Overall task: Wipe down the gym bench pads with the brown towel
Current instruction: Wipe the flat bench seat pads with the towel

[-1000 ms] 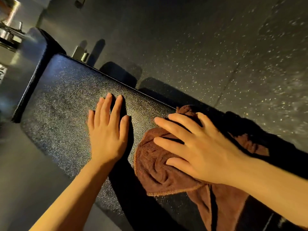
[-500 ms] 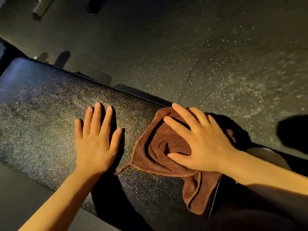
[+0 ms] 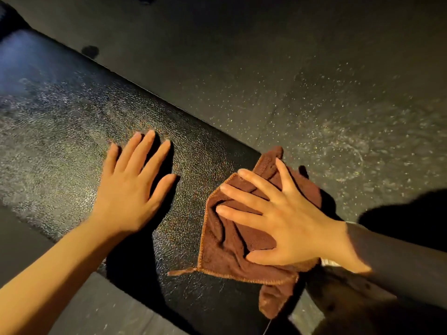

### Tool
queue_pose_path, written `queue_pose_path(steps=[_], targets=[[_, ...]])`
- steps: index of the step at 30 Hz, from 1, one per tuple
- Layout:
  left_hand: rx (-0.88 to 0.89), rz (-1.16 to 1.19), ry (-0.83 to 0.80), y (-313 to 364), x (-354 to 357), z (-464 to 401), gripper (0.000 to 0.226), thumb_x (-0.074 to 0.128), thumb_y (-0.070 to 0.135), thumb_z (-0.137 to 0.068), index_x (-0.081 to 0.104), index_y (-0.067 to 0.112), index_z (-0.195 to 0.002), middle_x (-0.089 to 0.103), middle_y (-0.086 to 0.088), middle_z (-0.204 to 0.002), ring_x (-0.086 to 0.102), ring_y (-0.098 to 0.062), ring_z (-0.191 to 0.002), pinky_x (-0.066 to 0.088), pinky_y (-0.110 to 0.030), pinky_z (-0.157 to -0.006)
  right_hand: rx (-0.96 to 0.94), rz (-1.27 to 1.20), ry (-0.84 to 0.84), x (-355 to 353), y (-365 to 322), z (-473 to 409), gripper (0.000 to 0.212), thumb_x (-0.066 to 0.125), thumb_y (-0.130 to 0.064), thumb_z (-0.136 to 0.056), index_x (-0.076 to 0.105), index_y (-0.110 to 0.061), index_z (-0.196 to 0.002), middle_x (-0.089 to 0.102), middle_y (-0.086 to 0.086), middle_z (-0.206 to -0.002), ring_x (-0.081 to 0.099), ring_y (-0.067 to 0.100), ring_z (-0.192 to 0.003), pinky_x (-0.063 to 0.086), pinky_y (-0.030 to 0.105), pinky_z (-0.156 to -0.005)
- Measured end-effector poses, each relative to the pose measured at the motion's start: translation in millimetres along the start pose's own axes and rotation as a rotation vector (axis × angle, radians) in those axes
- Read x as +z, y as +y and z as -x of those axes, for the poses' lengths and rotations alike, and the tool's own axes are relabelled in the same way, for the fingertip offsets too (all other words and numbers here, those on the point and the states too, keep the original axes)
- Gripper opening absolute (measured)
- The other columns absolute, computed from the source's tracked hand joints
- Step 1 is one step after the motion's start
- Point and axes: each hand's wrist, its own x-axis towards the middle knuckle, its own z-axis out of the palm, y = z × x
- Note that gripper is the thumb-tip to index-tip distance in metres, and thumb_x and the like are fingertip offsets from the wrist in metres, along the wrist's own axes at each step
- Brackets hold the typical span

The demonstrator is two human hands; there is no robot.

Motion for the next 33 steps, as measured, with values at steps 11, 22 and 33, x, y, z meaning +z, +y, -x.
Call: queue_pose_path(steps=[11,22,33], targets=[[-0.342,0.239,0.289,-15,-13,81,0.043,0.047,0.038,-0.097,0.069,0.007,-0.117,0.053,-0.017,-0.138,0.052,-0.036,-0.120,0.041,-0.055,-0.099,-0.384,0.034,-0.035,1,-31,-98,0.073,0.039,-0.068,-0.090,0.027,-0.035,-0.154,0.013,0.001,-0.165,0.009,0.028,-0.152,0.008,0.084,-0.101],[-0.588,0.371,0.594,-5,19,149,0.029,0.054,0.026,-0.095,0.071,0.012,-0.113,0.060,-0.003,-0.133,0.051,-0.018,-0.130,0.033,-0.040,-0.114,-0.650,0.099,-0.060,4,-57,-233,0.069,0.030,-0.064,-0.095,0.020,-0.031,-0.155,0.014,0.004,-0.165,0.015,0.026,-0.151,0.014,0.082,-0.102],[-0.894,0.629,0.788,9,42,182,0.025,0.053,0.027,-0.094,0.071,0.018,-0.108,0.064,0.008,-0.119,0.056,-0.009,-0.119,0.042,-0.032,-0.102,-0.146,-0.027,0.171,12,-99,-262,0.067,0.040,-0.051,-0.094,0.022,-0.028,-0.155,0.022,0.007,-0.161,0.021,0.030,-0.148,0.017,0.074,-0.109]])
